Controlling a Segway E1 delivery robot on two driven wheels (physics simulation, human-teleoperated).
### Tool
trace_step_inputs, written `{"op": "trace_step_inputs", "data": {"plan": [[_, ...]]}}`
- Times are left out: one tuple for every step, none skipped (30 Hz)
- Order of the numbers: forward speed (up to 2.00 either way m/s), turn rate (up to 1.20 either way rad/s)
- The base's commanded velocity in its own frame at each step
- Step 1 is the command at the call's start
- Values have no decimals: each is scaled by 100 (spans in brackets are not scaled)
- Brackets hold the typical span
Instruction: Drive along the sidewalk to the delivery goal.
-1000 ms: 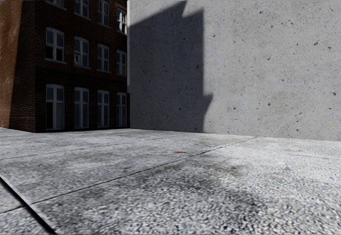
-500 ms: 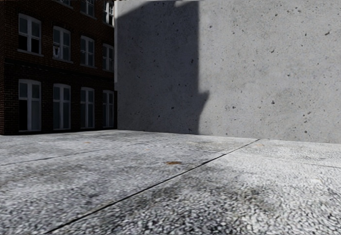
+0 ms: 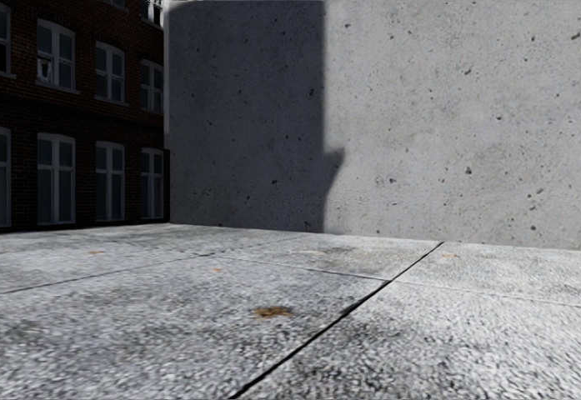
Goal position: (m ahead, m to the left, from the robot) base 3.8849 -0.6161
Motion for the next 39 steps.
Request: {"op": "trace_step_inputs", "data": {"plan": [[200,0],[200,0],[200,0],[200,0],[200,0],[200,0],[200,0],[200,0],[200,0],[200,-2],[200,-4],[200,-5],[200,-5],[200,-17],[200,-26],[200,-30],[200,-30],[200,-34],[200,-38],[198,-40],[198,-40],[192,-44],[190,-46],[190,-46],[188,-46],[187,-47],[187,-47],[187,-47],[187,-47],[187,-28],[187,-4],[187,-4],[186,0],[186,0],[186,0],[186,0],[186,0],[186,0],[186,0]]}}
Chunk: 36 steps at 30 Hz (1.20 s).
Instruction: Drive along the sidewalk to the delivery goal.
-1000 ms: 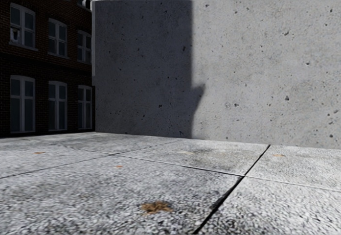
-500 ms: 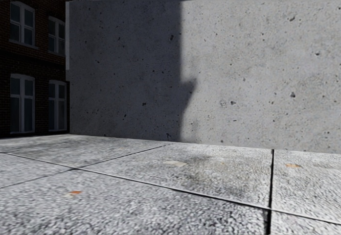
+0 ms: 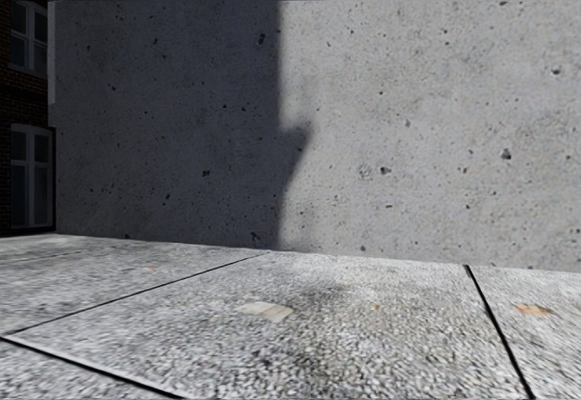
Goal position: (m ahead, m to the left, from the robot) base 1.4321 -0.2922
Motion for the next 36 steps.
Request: {"op": "trace_step_inputs", "data": {"plan": [[186,-9],[181,-33],[179,-39],[179,-39],[177,-44],[176,-48],[176,-52],[176,-52],[172,-58],[164,-62],[164,-62],[159,-64],[157,-65],[156,-65],[156,-65],[155,-65],[155,-65],[155,-65],[155,-65],[155,-65],[155,-65],[155,-65],[155,-65],[155,-24],[155,-3],[155,0],[155,0],[151,0],[137,0],[137,0],[107,0],[0,0],[0,0],[0,0],[0,0],[0,0]]}}
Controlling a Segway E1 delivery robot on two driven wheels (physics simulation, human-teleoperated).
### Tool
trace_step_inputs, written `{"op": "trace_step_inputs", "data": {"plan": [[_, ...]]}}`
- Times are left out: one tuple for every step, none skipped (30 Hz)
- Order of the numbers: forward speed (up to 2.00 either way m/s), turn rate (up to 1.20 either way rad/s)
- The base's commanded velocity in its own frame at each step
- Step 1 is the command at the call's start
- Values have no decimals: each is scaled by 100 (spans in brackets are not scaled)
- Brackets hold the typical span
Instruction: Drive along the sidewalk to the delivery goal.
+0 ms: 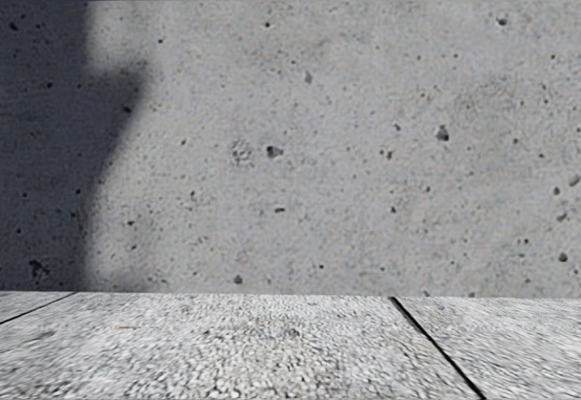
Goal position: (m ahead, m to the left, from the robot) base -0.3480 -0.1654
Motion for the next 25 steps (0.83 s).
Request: {"op": "trace_step_inputs", "data": {"plan": [[0,0],[0,0],[0,0],[0,0],[0,0],[0,0],[0,0],[0,0],[0,0],[0,0],[0,0],[0,0],[0,0],[0,0],[0,0],[0,0],[0,0],[0,0],[0,0],[0,0],[0,0],[0,0],[0,0],[0,0],[0,0]]}}
